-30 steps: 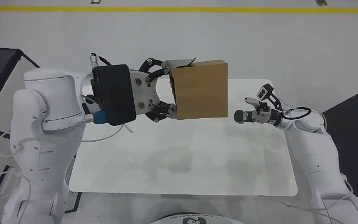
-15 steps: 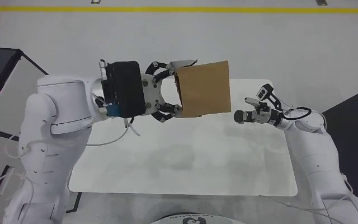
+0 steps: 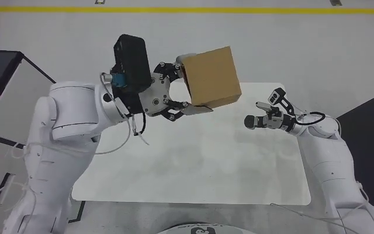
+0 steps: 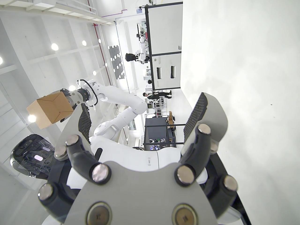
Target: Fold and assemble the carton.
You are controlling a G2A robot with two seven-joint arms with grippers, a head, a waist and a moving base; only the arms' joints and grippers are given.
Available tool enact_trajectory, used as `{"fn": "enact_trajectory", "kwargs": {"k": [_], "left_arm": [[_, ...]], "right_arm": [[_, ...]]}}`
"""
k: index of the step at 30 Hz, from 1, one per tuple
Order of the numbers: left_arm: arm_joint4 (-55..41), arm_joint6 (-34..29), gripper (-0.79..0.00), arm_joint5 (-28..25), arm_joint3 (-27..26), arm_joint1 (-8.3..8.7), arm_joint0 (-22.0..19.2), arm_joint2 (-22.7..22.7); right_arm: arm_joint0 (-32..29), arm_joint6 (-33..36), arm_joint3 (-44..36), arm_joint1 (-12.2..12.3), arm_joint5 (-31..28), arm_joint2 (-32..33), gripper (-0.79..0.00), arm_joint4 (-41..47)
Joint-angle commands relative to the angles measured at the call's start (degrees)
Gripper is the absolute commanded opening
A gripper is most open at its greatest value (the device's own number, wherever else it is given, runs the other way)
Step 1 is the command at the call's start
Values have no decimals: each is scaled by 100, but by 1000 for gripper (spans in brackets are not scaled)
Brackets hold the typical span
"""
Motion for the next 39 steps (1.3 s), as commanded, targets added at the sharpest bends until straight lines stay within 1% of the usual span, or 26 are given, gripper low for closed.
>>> {"fn": "enact_trajectory", "kwargs": {"k": [1, 3, 5, 8, 9, 16, 17, 21, 23, 25, 30, 34, 39], "left_arm": [[-611, -269, -785, 563, 19, 10, 125, 0], [-1202, -499, -785, 848, 21, 22, 200, -12], [-1550, -808, -785, 1116, 36, 42, 285, -28], [-2006, -1006, -785, 1546, -12, 56, 390, -81], [-2119, -933, -785, 1513, -70, 52, 378, -103], [-2119, -933, -785, 1513, -70, 52, 378, -103], [-2169, -787, -785, 1665, -20, 46, 448, -122], [-2950, -829, -785, 2416, -38, 42, 654, -161], [-3477, -743, -785, 2648, -68, 33, 718, -255], [-3816, -809, -785, 2909, -42, 37, 783, -328], [-4375, -983, -785, 3235, -22, 40, 922, -380], [-5083, -898, -785, 3575, 24, 18, 1028, -401], [-5083, -898, -785, 3575, 24, 18, 1028, -401]], "right_arm": [[0, 0, 0, 0, 0, 0, 0, 0], [0, 0, 0, 0, 0, 0, 0, 0], [0, 0, 0, 0, 0, 0, 0, 0], [0, 0, 0, 0, 0, 0, 0, 0], [0, 0, 0, 0, 0, 0, 0, 0], [0, 0, 0, 0, 0, 0, 0, 0], [0, 0, 0, 0, 0, 0, 0, 0], [0, 0, 0, 0, 0, 0, 0, 0], [0, 0, 0, 0, 0, 0, 0, 0], [0, 0, 0, 0, 0, 0, 0, 0], [0, 0, 0, 0, 0, 0, 0, 0], [0, 0, 0, 0, 0, 0, 0, 0], [0, 0, 0, 0, 0, 0, 0, 0]]}}
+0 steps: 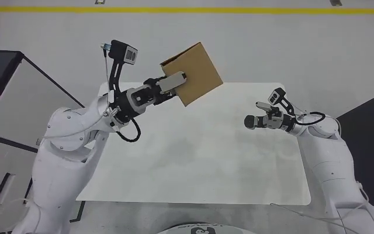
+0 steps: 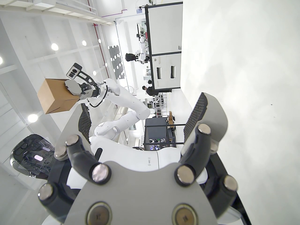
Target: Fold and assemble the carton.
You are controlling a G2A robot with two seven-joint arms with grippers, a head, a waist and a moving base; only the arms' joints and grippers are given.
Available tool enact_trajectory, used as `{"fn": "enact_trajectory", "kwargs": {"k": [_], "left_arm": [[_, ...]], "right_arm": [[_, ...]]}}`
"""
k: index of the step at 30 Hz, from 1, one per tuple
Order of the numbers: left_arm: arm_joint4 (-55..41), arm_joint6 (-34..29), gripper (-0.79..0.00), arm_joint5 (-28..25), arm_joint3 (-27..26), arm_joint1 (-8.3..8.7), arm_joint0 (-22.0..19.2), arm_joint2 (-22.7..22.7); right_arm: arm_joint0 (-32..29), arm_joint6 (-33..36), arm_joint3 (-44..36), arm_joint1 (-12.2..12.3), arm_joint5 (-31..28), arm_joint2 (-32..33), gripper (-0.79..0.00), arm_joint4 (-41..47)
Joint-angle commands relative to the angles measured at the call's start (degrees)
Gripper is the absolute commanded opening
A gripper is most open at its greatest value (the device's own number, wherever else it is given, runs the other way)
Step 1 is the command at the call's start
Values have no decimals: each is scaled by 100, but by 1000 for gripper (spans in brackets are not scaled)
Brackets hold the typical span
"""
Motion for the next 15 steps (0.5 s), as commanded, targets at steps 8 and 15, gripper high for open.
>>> {"fn": "enact_trajectory", "kwargs": {"k": [8, 15], "left_arm": [[-1285, 710, -785, 809, 113, -59, 331, -52], [-2386, 835, -785, 1705, 179, -79, 494, -190]], "right_arm": [[0, 0, 0, 0, 0, 0, 0, 0], [0, 0, 0, 0, 0, 0, 0, 0]]}}
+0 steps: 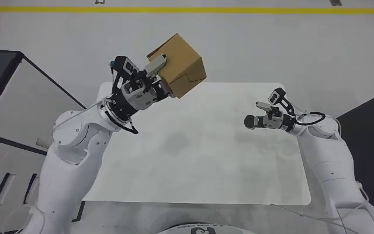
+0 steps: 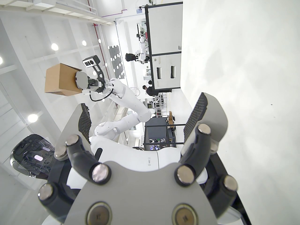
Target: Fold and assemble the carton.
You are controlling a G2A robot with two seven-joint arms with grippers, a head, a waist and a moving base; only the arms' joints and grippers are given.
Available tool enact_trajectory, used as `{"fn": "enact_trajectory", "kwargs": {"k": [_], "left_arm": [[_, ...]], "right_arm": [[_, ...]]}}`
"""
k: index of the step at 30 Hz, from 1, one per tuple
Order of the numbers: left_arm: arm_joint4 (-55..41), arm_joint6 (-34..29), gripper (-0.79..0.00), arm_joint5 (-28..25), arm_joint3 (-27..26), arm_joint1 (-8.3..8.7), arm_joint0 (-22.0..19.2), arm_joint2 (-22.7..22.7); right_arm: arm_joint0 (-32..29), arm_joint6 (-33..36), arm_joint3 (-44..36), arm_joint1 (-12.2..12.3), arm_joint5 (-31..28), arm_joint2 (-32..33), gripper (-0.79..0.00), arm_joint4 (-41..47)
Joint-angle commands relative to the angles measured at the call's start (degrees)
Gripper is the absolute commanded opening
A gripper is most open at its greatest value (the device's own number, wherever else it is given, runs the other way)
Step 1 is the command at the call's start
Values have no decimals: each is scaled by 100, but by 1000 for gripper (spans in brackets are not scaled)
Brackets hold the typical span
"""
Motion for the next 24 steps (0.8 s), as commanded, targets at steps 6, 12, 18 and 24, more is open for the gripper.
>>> {"fn": "enact_trajectory", "kwargs": {"k": [6, 12, 18, 24], "left_arm": [[29, -48, -785, 6, -61, 4, -46, -38], [-927, 64, -785, 233, -13, -40, 123, -51], [-2212, -61, -785, 631, -15, -76, 206, -181], [-3363, -129, -785, 841, -25, -120, 268, -266]], "right_arm": [[0, 0, 0, 0, 0, 0, 0, 0], [0, 0, 0, 0, 0, 0, 0, 0], [0, 0, 0, 0, 0, 0, 0, 0], [0, 0, 0, 0, 0, 0, 0, 0]]}}
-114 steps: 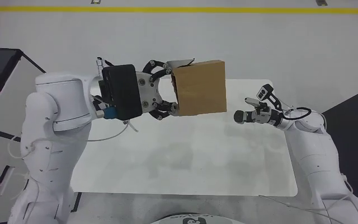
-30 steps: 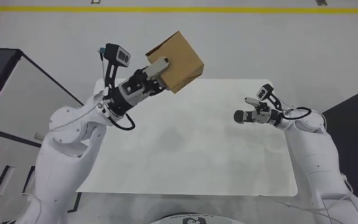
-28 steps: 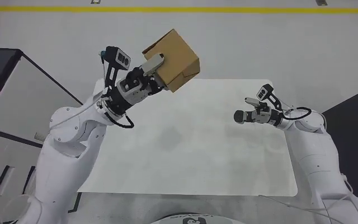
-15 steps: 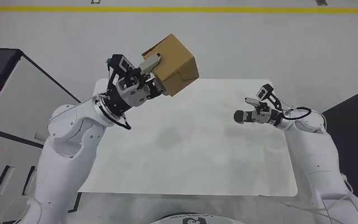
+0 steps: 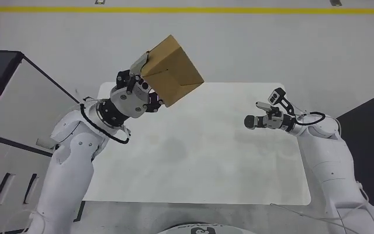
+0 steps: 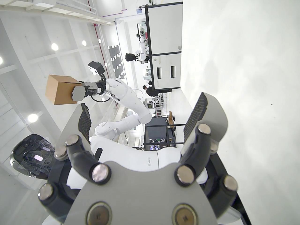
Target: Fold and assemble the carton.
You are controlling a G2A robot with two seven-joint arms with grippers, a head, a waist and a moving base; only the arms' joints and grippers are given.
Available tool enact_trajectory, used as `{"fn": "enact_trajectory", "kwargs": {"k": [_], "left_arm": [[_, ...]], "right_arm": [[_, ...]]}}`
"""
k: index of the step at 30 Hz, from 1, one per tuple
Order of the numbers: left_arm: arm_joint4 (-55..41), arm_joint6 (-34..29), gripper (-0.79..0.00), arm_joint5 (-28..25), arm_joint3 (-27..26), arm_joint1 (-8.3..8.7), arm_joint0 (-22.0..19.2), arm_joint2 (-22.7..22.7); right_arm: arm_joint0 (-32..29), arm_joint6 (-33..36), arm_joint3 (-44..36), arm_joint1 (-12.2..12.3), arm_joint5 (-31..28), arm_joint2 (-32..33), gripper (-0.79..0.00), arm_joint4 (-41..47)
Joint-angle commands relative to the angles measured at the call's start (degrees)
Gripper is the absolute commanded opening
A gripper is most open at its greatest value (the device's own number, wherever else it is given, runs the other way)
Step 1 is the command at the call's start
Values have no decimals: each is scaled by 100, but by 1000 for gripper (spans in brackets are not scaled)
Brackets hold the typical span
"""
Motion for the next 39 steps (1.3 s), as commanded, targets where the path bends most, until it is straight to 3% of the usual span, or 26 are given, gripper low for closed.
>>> {"fn": "enact_trajectory", "kwargs": {"k": [1, 4, 11, 23, 39], "left_arm": [[-442, 51, -785, 155, 10, -11, 23, -15], [-769, 369, -785, 467, -29, -12, 33, -42], [-838, 407, -785, 418, -17, -18, 64, -38], [-3198, 1457, -785, 1017, 5, -103, 177, 207], [-4378, 2034, -785, 1139, -109, -148, 168, 110]], "right_arm": [[0, 0, 0, 0, 0, 0, 0, 0], [0, 0, 0, 0, 0, 0, 0, 0], [0, 0, 0, 0, 0, 0, 0, 0], [0, 0, 0, 0, 0, 0, 0, 0], [0, 0, 0, 0, 0, 0, 0, 0]]}}
